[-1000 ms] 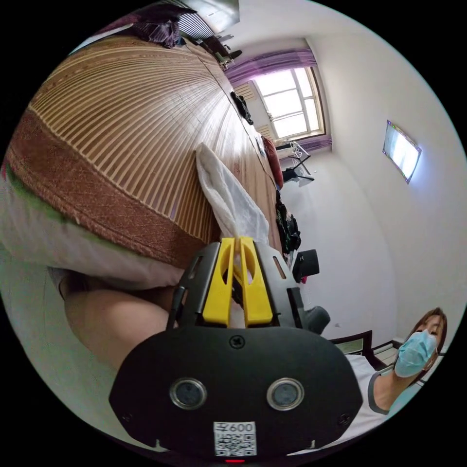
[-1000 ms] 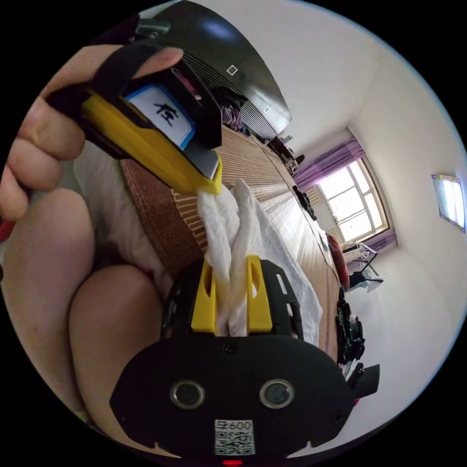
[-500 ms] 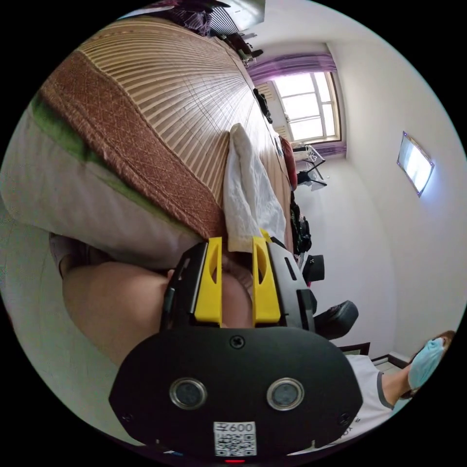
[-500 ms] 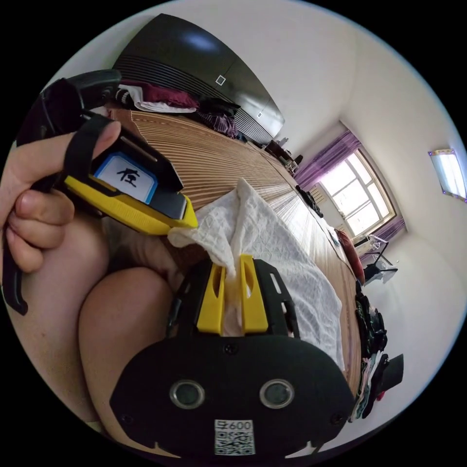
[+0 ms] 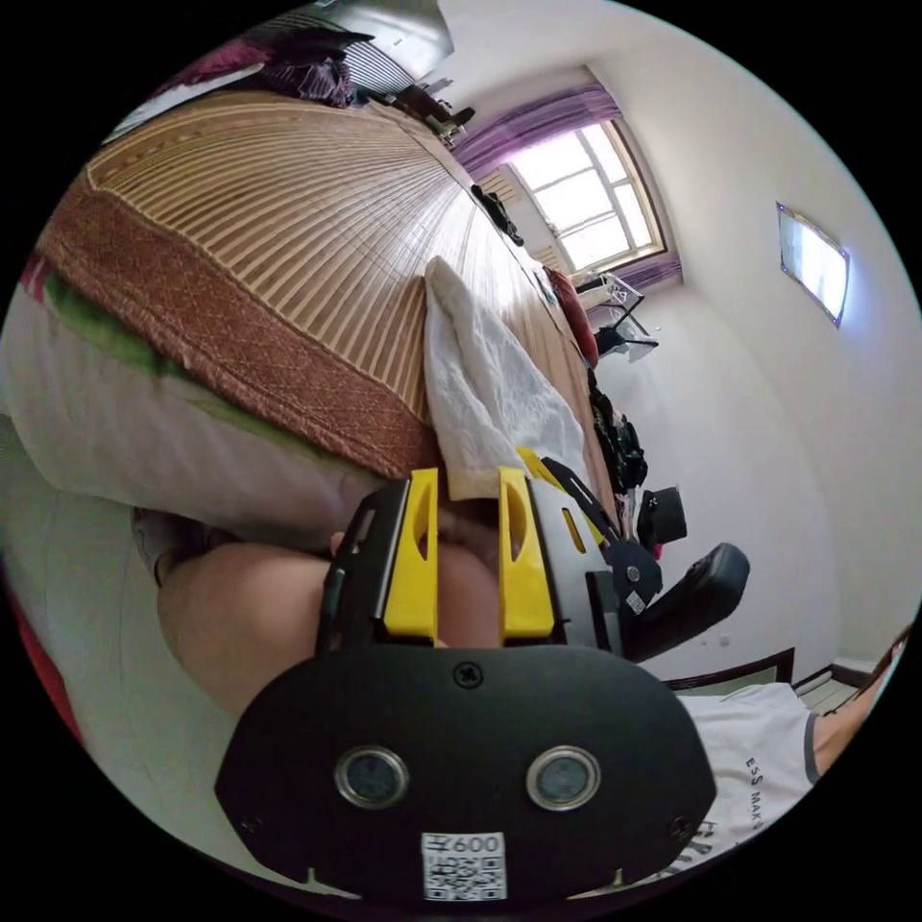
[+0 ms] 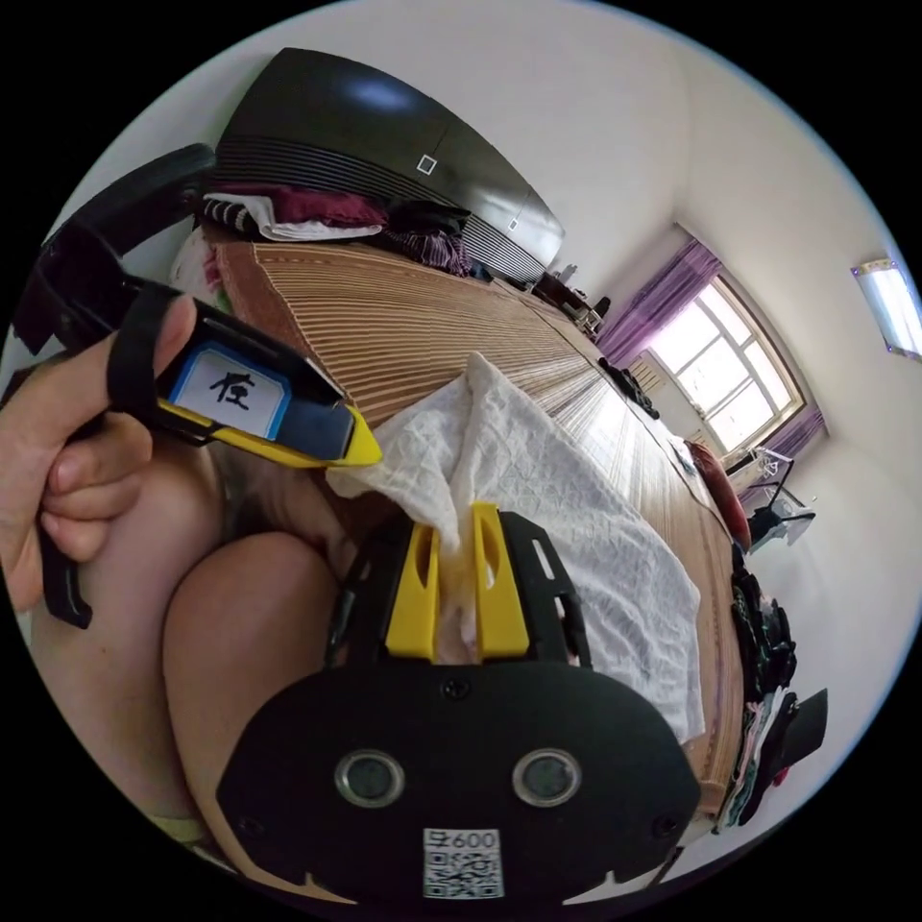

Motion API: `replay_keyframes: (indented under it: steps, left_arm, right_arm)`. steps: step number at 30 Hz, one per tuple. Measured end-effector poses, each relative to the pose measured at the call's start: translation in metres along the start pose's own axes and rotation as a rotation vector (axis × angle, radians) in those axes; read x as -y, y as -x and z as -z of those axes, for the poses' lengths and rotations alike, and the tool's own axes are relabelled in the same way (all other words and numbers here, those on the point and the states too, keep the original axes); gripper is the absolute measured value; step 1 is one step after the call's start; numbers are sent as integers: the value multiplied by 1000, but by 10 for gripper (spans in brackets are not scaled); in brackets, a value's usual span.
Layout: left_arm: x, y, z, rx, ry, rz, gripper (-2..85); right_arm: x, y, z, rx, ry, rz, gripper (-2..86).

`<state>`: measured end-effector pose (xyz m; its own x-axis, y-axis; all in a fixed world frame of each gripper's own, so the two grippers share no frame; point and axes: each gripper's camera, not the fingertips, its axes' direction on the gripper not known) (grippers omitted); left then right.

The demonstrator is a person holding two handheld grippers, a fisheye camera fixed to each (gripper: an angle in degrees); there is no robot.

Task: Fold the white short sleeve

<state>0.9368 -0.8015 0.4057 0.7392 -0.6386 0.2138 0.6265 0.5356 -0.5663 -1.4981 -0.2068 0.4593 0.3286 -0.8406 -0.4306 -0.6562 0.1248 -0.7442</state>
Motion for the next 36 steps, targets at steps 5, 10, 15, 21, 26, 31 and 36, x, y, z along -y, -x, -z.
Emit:
replay_keyframes:
  steps: [5, 10, 15, 21, 26, 31, 36]
  left_arm:
    - [29, 14, 17, -56, -98, -14, 119]
    - [95, 43, 3, -41, -89, 51, 169]
    - [170, 63, -75, 1, 110, 17, 187]
    - [226, 117, -136, -85, 101, 87, 151]
    - [268, 153, -176, -50, 132, 46, 117]
    - [290, 180, -214, -64, 311, -14, 54]
    - [298, 200, -203, -123, 236, 16, 33]
  right_arm:
    - [29, -41, 22, 118, 2, -66, 10]
    - [56, -82, 44, 216, 3, -145, 10]
    - [88, -109, 74, 229, -16, -177, 10]
    - [130, -150, 116, 266, -24, -212, 13]
    - [174, -194, 164, 304, -36, -207, 12]
    - [208, -241, 206, 324, -51, -234, 0]
    - [224, -324, 276, 466, -253, -361, -6]
